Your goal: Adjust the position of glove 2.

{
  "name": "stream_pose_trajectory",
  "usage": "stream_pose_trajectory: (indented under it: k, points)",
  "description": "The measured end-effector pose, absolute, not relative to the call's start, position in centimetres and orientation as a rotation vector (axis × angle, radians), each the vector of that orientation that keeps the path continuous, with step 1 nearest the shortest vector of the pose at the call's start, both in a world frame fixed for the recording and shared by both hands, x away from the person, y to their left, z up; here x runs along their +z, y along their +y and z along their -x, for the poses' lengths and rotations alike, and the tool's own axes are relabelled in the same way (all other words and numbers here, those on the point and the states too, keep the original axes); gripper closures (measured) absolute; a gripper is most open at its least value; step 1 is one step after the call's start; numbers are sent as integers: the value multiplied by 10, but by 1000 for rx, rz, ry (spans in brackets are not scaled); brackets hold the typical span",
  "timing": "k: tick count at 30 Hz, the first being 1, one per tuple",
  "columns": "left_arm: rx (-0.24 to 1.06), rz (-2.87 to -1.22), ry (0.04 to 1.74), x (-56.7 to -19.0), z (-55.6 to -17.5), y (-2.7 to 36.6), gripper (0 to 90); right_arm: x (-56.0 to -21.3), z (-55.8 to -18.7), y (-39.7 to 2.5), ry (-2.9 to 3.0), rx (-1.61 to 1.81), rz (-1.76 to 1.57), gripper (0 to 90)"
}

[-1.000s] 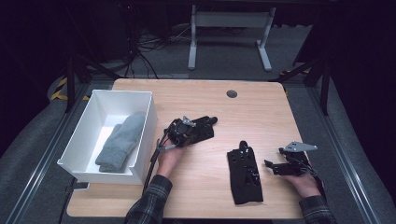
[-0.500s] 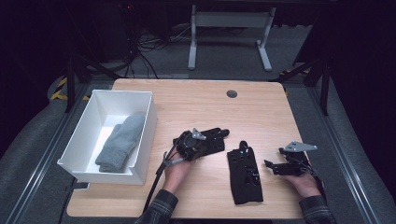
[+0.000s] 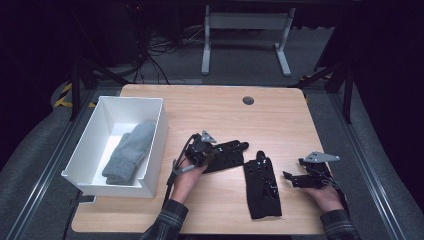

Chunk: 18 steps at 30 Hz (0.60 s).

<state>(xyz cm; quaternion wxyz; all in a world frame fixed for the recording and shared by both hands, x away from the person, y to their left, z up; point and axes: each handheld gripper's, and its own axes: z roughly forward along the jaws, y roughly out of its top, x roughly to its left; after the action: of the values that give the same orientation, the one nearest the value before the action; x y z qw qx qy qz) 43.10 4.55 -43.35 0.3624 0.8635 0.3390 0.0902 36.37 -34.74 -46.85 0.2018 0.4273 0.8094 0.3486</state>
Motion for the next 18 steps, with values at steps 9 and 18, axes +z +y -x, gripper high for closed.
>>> stream_pose_trajectory:
  k: [9, 18]
  points:
    - [207, -2260, 968, -453, -461, 60, 899, -469, -364, -347, 2261, 975, -1193, 145]
    - [196, -2318, 958, -449, -449, 58, 899, -469, -364, -347, 2262, 973, -1191, 145]
